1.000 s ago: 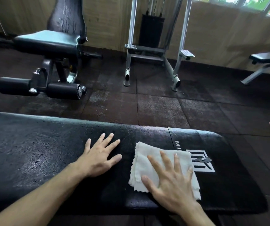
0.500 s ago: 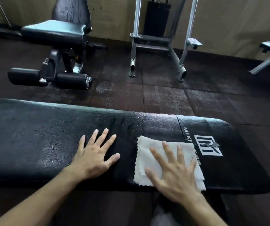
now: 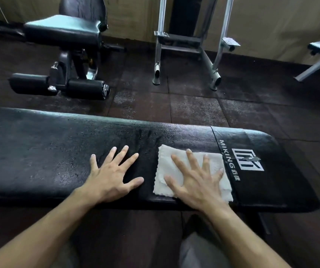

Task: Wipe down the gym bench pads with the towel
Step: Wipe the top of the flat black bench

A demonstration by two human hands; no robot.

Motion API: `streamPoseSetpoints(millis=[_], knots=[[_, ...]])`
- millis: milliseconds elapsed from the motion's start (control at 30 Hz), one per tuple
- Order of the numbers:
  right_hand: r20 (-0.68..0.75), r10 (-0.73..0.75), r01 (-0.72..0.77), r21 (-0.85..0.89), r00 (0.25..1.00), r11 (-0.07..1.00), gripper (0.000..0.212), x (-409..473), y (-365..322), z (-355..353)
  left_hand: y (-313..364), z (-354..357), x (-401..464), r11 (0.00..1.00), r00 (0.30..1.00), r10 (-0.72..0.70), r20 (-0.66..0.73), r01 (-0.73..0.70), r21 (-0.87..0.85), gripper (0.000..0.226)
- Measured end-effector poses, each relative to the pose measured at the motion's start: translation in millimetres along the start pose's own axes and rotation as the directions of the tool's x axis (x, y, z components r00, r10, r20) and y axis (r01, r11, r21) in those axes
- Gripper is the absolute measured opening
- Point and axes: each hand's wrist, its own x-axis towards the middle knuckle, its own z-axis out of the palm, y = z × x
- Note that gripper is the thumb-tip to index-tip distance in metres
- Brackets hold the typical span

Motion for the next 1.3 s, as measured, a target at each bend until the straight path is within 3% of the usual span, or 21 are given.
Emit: streamPoseSetpoints(millis=[167,300,467,633,767,933,1133,1300], knots=[[-0.074,-0.037,0.034,-0.032,0.997,0.999,0.076,-11,-14,10,-17,3,-12,1.000,1.000,-0.011,-0.012,0.011,-0.016,0.111],[-0.084,-0.052,0.048,-0.050,0.995,0.998,0.076,-43,-22,19,-21,3,-12,0.999,1.000,0.002,-0.009,-0.003,-0.034,0.107],[-0.010,-0.036,0.036,-0.013,0.999,0.999,0.077,5,-27,0,-31,-6,-7,0.991,0.999,0.028,0.046,-0.022,-0.135,0.102],[-0.120,-0.123,0.116,-0.065,0.985,0.991,0.071,-38,-41,22,-39,-6,-14,0.989,0.997,0.063,0.041,-0.057,-0.135,0.101],[-0.099,-0.119,0.112,-0.069,0.988,0.991,0.070,-39,-41,24,-42,-7,-12,0.990,0.998,0.056,0.020,-0.053,-0.132,0.103],[-0.005,-0.023,0.023,-0.020,1.000,1.000,0.077,12,-46,5,-44,-16,0,0.993,1.000,-0.024,0.018,0.026,-0.114,0.088],[-0.009,-0.059,0.058,-0.058,0.998,0.997,0.079,-21,-45,13,-45,-18,12,0.994,0.999,-0.031,0.018,0.033,-0.105,0.090],[0.058,-0.016,0.014,0.025,0.998,1.000,0.079,72,-41,-9,-40,-27,33,0.991,0.997,-0.072,0.025,0.075,-0.114,0.090]])
